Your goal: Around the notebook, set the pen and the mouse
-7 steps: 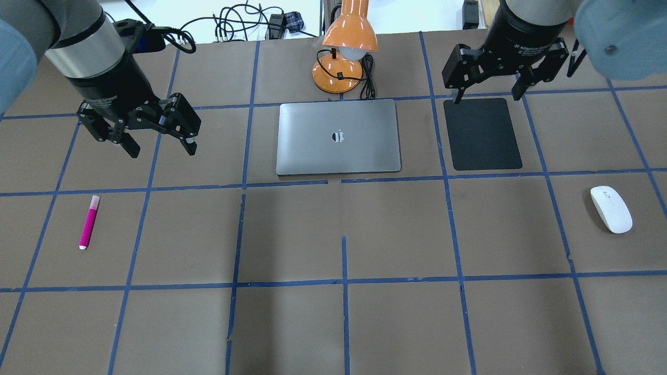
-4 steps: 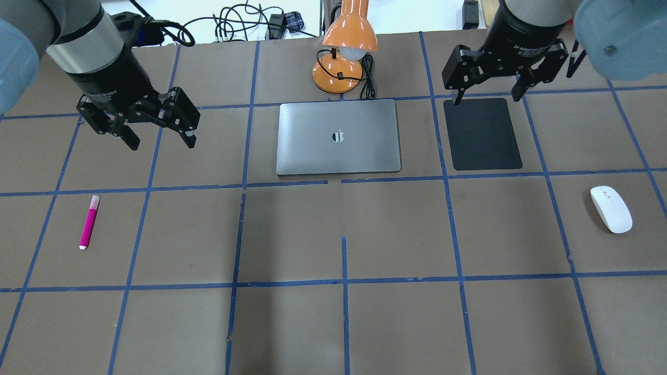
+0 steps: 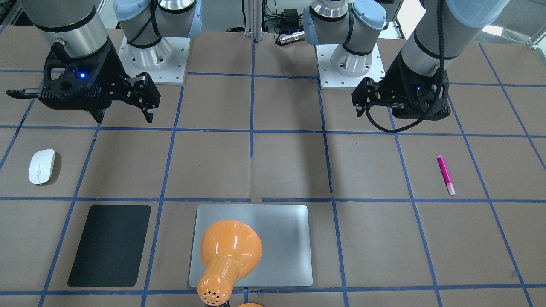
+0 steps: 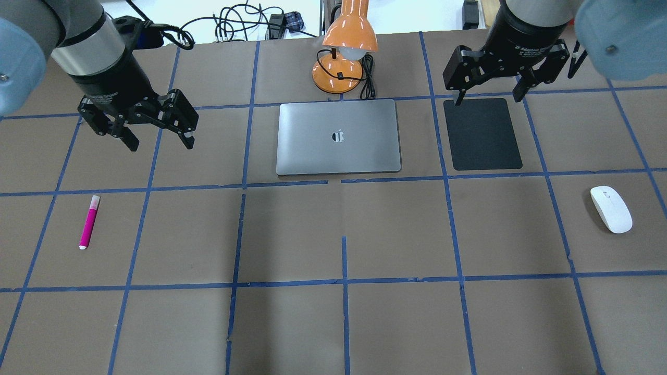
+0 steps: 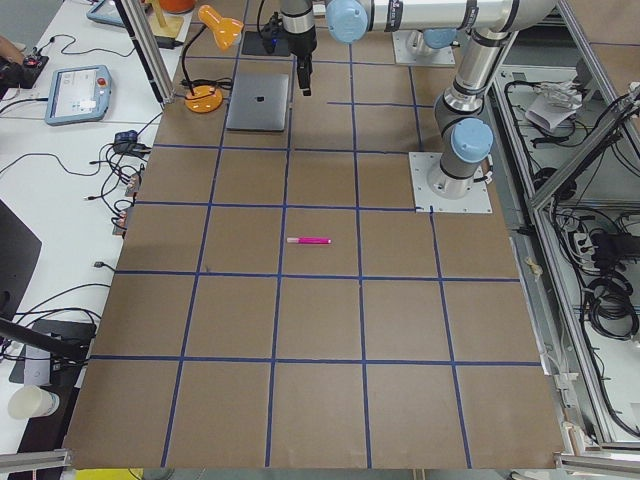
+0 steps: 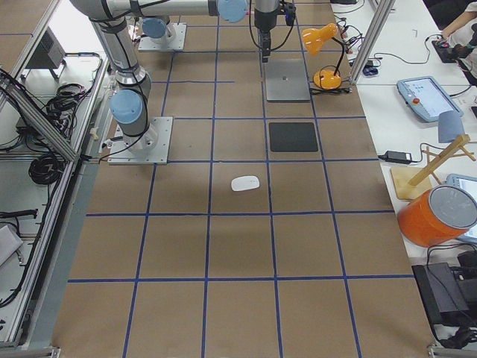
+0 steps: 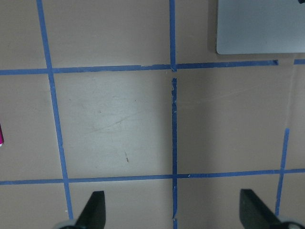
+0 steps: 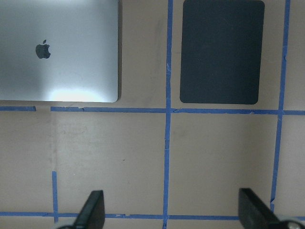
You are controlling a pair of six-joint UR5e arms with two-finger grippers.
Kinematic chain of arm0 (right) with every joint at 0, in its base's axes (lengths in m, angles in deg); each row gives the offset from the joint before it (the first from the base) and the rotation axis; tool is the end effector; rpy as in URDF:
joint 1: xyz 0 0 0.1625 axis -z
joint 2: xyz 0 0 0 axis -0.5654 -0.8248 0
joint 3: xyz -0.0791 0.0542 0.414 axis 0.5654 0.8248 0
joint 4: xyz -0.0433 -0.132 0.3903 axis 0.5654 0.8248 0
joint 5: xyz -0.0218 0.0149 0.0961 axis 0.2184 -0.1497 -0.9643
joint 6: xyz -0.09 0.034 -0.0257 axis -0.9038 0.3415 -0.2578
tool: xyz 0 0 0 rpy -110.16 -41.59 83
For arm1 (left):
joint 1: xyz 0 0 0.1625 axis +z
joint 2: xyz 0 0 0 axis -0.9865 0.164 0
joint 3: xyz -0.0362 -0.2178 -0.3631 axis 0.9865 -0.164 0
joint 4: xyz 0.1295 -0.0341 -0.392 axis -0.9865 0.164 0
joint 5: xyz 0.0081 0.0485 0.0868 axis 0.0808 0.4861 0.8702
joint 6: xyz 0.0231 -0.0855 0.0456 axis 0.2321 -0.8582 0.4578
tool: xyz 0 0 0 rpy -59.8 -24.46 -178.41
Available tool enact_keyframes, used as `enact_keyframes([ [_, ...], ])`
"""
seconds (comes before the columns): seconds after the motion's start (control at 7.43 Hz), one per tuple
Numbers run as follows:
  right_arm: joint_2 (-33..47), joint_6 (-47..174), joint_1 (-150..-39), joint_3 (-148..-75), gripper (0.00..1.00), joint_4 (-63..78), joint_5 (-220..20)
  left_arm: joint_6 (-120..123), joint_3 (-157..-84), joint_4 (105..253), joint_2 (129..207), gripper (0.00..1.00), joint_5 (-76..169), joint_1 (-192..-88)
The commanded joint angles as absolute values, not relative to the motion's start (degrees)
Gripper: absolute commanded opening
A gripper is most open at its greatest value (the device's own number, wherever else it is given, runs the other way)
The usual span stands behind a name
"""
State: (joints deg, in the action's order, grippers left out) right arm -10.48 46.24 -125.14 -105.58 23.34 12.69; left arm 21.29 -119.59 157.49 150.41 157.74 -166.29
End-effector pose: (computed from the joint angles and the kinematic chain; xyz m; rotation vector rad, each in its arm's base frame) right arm 0.1408 -0.5140 0.4967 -0.0405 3.1304 -0.0788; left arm -0.0974 -0.5002 0.4638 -0.0286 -3.1158 -0.1888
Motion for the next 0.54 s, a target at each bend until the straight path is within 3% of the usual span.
enact_keyframes([
  [0.0, -10.41, 46.29, -125.13, -105.58, 1.00, 23.34, 12.73, 20.68, -120.01, 156.16, 150.37, 1.00, 157.34, -166.52],
  [0.4, -10.23, 44.03, -122.34, -105.84, 1.00, 23.25, 13.17, 21.47, -119.92, 155.81, 150.02, 1.00, 157.25, -166.43],
])
